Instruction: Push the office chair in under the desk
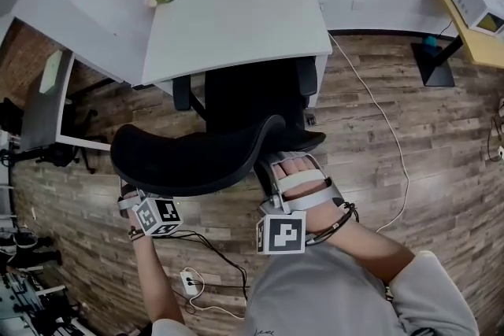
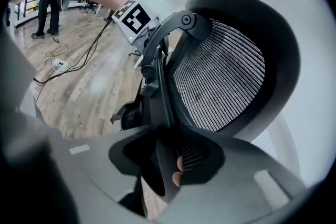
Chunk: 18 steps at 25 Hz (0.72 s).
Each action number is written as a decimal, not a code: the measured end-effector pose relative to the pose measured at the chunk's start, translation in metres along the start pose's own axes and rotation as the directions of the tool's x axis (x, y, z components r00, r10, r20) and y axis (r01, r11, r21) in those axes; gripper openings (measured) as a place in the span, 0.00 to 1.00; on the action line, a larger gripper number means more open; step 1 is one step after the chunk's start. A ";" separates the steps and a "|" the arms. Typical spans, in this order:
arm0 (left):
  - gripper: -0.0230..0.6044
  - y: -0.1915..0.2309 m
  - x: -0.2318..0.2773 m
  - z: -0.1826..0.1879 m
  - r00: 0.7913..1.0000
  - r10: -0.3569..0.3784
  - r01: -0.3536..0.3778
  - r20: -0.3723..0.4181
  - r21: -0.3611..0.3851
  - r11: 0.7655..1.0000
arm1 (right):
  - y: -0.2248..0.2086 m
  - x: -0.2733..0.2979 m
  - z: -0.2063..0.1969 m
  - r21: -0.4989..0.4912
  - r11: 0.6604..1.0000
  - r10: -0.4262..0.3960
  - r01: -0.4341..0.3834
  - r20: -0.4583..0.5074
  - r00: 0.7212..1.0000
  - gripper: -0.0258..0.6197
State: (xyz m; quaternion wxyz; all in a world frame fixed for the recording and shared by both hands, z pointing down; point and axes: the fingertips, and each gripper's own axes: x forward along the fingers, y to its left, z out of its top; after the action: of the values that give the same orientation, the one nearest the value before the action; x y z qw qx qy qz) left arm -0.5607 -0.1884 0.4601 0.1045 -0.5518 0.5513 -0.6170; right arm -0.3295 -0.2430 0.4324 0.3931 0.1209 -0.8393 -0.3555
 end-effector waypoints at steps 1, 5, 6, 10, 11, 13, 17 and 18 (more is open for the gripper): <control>0.41 0.003 0.003 -0.001 1.000 0.003 -0.003 -0.006 0.004 1.000 | -0.002 0.002 0.001 0.003 1.000 -0.006 0.006 0.008 1.000 0.25; 0.41 0.008 0.017 0.002 1.000 0.013 -0.012 -0.023 0.010 1.000 | -0.008 0.009 -0.001 0.004 1.000 -0.019 0.019 0.021 1.000 0.25; 0.41 0.009 0.021 0.003 1.000 0.015 -0.015 -0.023 0.009 1.000 | -0.010 0.012 -0.002 0.000 1.000 -0.021 0.021 0.016 1.000 0.25; 0.41 0.022 0.031 -0.004 0.999 0.015 -0.015 -0.028 0.020 1.000 | -0.017 0.025 0.006 0.007 1.000 -0.020 0.020 0.006 1.000 0.25; 0.41 0.025 0.032 -0.006 1.000 0.013 -0.013 -0.025 0.021 1.000 | -0.018 0.027 0.008 0.007 1.000 -0.021 0.021 0.006 1.000 0.25; 0.41 0.028 0.037 -0.008 1.000 0.008 -0.008 -0.016 0.021 1.000 | -0.020 0.032 0.011 0.006 1.000 -0.029 0.029 0.004 1.000 0.25; 0.41 0.035 0.047 -0.012 1.000 -0.006 0.006 0.015 0.033 0.999 | -0.021 0.038 0.018 0.026 0.999 -0.036 0.036 -0.005 0.999 0.25; 0.41 0.037 0.049 -0.014 1.000 -0.010 0.010 0.021 0.037 0.999 | -0.021 0.039 0.020 0.032 0.999 -0.039 0.039 -0.010 0.999 0.25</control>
State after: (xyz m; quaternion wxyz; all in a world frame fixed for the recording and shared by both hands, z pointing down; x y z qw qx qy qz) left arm -0.6079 -0.2307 0.4614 0.1175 -0.5589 0.5359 -0.6218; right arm -0.3721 -0.2671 0.4313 0.3881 0.1452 -0.8406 -0.3488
